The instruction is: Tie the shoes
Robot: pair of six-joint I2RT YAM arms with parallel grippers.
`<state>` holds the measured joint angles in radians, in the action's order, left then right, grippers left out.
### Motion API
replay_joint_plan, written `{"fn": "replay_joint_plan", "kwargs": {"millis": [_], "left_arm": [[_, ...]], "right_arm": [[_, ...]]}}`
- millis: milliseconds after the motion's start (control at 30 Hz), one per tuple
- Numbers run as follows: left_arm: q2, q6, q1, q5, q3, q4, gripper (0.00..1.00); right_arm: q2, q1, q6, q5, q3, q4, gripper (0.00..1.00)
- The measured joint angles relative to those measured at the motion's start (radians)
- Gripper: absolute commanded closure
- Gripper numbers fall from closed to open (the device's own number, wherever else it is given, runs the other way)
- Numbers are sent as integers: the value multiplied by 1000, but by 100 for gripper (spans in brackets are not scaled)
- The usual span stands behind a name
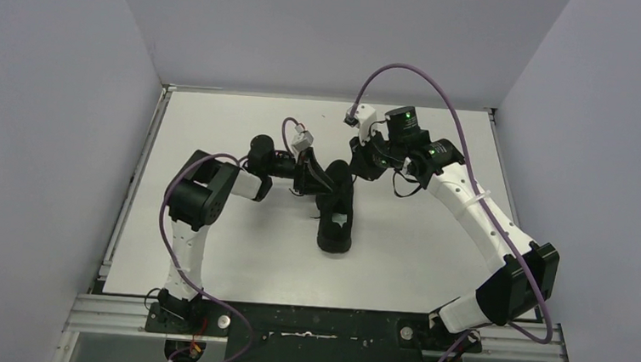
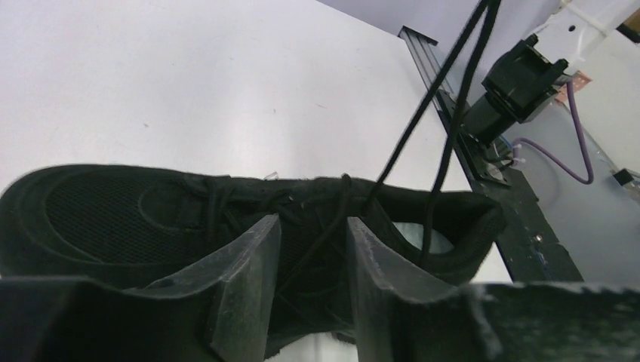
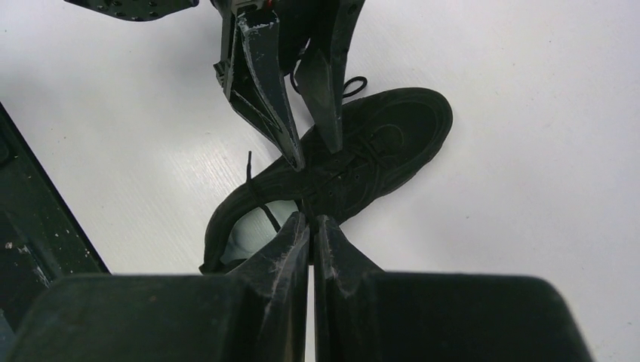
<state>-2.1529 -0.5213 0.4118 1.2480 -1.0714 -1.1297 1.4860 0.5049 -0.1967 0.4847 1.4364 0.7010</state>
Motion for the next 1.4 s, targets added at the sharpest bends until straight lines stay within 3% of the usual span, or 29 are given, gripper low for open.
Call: {"fn": "replay_joint_plan", "kwargs": {"millis": [100,167,433,567,700,967,1167,1400], "left_arm": [[16,10,-6,11,45,-19,92],[43,50,-10,12,79,31,99],[322,334,-8,-45,107,433,100],[387,343,4,-73,108,486,100],[345,195,11,-97,122,355,100],[111,-182,37,-111,98,-45,100],[109,-243,25,-116,102,-164,100],[118,-254,-6,-114,123,-185,100]], "right_arm": [[0,0,6,9,0,-1,100],[0,0,9,23,0,-1,100],[0,0,26,77,-8,-4,100],[0,0,37,117,-19,-14,100],[1,0,61,161,-19,-24,100],[49,-48,148,130,-19,-83,100],[77,-92,183,129,-19,-86,100],[77,-90,187,128,-19,-87,100]]}}
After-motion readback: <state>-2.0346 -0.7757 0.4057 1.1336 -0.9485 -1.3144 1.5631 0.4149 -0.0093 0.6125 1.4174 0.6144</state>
